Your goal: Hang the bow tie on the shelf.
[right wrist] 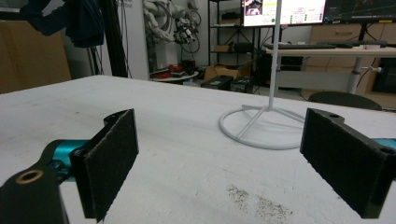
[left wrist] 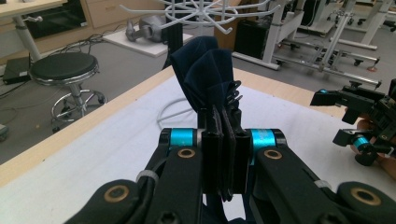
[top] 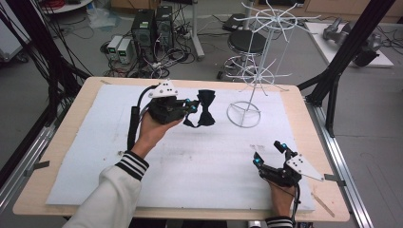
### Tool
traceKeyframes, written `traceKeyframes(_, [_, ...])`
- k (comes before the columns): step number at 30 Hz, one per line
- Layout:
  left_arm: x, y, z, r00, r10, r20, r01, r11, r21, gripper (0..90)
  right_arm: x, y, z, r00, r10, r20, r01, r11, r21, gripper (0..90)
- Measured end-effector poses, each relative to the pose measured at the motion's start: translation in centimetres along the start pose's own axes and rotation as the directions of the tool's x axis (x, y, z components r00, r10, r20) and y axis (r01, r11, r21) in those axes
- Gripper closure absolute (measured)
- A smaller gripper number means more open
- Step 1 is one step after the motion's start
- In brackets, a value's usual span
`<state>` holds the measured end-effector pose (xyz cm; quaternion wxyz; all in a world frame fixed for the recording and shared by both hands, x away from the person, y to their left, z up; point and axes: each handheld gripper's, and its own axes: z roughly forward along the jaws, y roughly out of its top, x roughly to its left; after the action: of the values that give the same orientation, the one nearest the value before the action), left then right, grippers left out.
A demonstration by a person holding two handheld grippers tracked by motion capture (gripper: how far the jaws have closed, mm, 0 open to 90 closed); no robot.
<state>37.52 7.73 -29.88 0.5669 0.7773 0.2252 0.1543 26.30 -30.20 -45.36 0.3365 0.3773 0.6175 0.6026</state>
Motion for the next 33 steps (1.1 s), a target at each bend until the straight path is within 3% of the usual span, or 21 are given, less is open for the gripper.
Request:
traceKeyframes(18, [-0.8, 2.0, 3.8, 0.9984, 0.017, 0.054, -0.016, 0.9997, -0.019, 86.9, 0.0, 0.0, 0.0, 1.0, 0.007, -0.003, -0.007, 1.0, 0.0, 10.5])
traceKeyframes(29, [-0.3, 3.1, 5.5, 0.9937, -0.028, 0.108, 0.036, 0.9971, -0.067, 86.9, 0.0, 0.0, 0.0, 1.0, 0.007, -0.004, -0.007, 1.0, -0.002, 10.5])
traceKeyframes(33, [0.0, 3.3, 6.0, 0.9933, -0.023, 0.113, 0.032, 0.9965, -0.077, 87.2, 0.0, 0.0, 0.0, 1.0, 0.006, -0.003, -0.006, 1.0, -0.003, 10.5])
